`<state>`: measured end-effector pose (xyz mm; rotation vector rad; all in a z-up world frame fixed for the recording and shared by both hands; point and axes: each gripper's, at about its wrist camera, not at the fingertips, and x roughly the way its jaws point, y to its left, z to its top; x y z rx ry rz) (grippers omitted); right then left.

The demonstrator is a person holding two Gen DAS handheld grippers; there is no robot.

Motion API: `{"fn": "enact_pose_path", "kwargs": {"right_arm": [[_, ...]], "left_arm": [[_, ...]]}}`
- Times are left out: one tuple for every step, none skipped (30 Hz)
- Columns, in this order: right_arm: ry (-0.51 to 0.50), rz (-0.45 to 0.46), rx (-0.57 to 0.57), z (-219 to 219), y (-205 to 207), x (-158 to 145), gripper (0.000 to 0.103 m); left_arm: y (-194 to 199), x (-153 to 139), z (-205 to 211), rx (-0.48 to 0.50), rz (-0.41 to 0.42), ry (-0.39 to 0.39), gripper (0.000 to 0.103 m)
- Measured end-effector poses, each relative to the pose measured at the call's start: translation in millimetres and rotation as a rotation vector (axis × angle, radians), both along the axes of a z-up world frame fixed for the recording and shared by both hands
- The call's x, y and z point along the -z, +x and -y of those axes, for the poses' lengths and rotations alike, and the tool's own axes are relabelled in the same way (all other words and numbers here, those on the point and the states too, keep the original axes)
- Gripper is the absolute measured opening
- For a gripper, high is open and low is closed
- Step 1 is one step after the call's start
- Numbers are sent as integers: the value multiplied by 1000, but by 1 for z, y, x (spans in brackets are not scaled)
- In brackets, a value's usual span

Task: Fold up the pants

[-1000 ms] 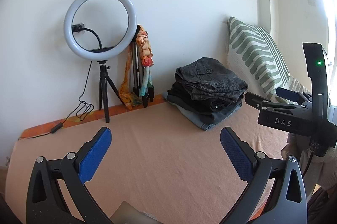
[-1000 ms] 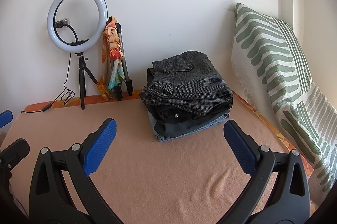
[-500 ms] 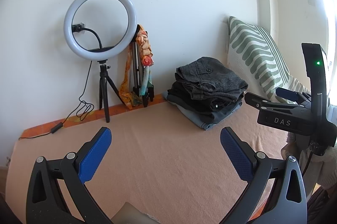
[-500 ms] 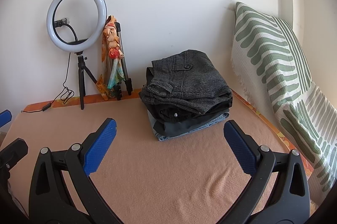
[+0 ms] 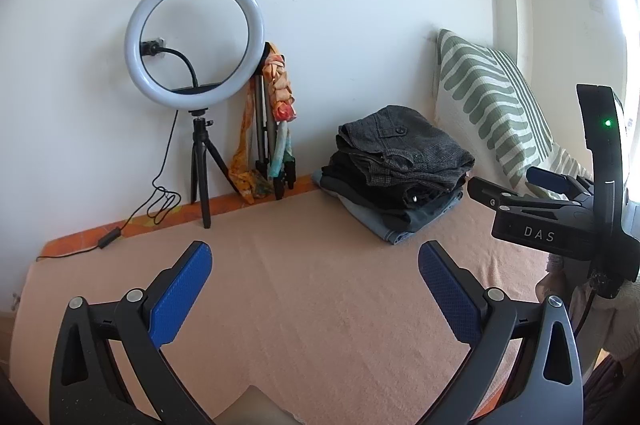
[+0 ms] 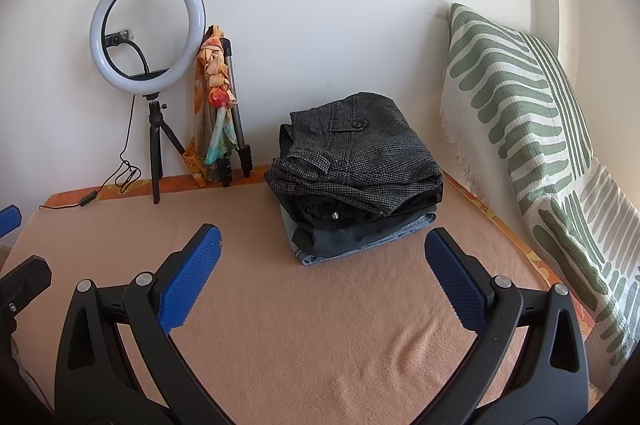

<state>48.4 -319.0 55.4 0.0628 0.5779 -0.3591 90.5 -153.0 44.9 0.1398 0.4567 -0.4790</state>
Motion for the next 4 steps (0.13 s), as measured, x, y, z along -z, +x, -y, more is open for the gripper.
{"fn": "enact_pose_path", "kwargs": {"right_arm": [[0, 0, 1, 0, 0, 0, 103], [0, 1, 0, 0, 0, 0, 103], [-1, 1, 1, 0, 0, 0, 103], [0, 1, 1, 0, 0, 0, 103]], "left_arm": [[0, 1, 1, 3, -1, 5, 103], [-1, 1, 1, 4, -3, 6, 103], [-1, 2, 2, 5, -4, 6, 103], [-1, 2, 2, 6, -2, 8, 103]]}}
